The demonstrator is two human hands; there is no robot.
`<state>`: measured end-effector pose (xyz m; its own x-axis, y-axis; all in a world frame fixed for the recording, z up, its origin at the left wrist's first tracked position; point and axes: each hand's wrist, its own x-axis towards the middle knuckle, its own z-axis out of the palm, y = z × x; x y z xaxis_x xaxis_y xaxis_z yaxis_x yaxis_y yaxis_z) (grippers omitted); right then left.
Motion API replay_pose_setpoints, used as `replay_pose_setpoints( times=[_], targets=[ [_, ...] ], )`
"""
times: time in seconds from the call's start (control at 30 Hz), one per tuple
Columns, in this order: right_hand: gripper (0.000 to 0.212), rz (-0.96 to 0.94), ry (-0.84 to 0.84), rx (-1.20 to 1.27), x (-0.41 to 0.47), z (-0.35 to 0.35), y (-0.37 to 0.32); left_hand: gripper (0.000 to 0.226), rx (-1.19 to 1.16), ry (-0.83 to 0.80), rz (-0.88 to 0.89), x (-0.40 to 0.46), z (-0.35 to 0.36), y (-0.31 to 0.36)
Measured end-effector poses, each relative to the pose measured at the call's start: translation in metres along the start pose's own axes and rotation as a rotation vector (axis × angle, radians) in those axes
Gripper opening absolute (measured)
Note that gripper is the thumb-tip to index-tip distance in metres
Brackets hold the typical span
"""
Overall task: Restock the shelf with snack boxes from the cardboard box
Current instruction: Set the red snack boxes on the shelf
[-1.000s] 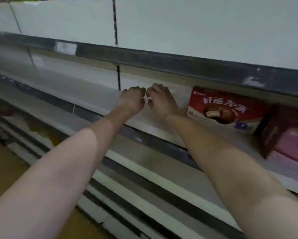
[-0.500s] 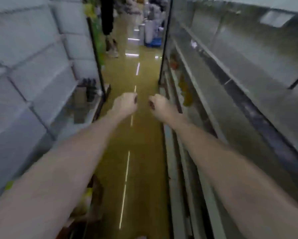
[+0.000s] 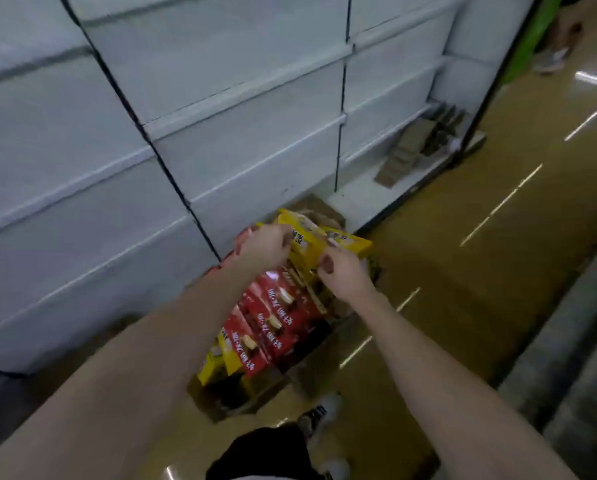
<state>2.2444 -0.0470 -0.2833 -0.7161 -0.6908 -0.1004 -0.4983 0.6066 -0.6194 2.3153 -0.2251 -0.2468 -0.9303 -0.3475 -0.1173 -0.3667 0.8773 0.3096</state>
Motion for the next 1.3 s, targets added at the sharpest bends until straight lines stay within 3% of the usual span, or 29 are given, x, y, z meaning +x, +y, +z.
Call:
replay_pose_setpoints(
  times=[0.13,0.23,0.3,0.43,0.5,0.57,0.8,0.93,1.07,1.17,1.3],
  targets=[
    [0.028,-0.043,-0.129,0.037,0.007,0.037,-0.029,0.049,0.089,-0.064,0.04,-0.015,-0.002,-0.053],
    [0.031,0.027,-0.182,-0.014,0.008,0.05,-0.042,0.062,0.423,-0.257,0.185,-0.016,-0.005,-0.068],
    [0.035,0.068,-0.169,-0.012,0.011,0.05,-0.045,0.071,0.587,-0.249,0.297,-0.006,-0.004,-0.073],
    [0.073,0.177,-0.25,-0.118,0.009,0.059,-0.047,0.089,0.737,-0.242,0.482,0.011,0.004,-0.078],
    [0.101,0.206,-0.285,-0.188,0.009,0.073,-0.048,0.09,0.799,-0.216,0.582,0.015,0.011,-0.079],
    [0.111,0.237,-0.288,-0.215,0.011,0.08,-0.05,0.085,0.809,-0.196,0.667,0.021,0.014,-0.076],
    [0.076,0.311,-0.234,-0.152,0.015,0.065,-0.064,0.046,0.544,-0.23,0.732,0.037,-0.012,-0.07],
    [0.08,0.334,-0.125,-0.082,0.006,0.036,-0.067,0.042,0.448,-0.204,0.725,0.057,-0.027,-0.047],
    [0.064,0.387,0.01,-0.042,-0.014,-0.006,-0.065,0.027,0.333,-0.228,0.756,0.064,-0.041,-0.007],
    [0.05,0.473,0.075,-0.032,-0.038,-0.039,-0.054,0.031,0.243,-0.277,0.78,0.064,-0.05,0.033],
    [0.046,0.559,0.169,0.037,-0.08,-0.081,-0.033,0.056,0.157,-0.379,0.814,0.062,-0.053,0.093]
  ],
)
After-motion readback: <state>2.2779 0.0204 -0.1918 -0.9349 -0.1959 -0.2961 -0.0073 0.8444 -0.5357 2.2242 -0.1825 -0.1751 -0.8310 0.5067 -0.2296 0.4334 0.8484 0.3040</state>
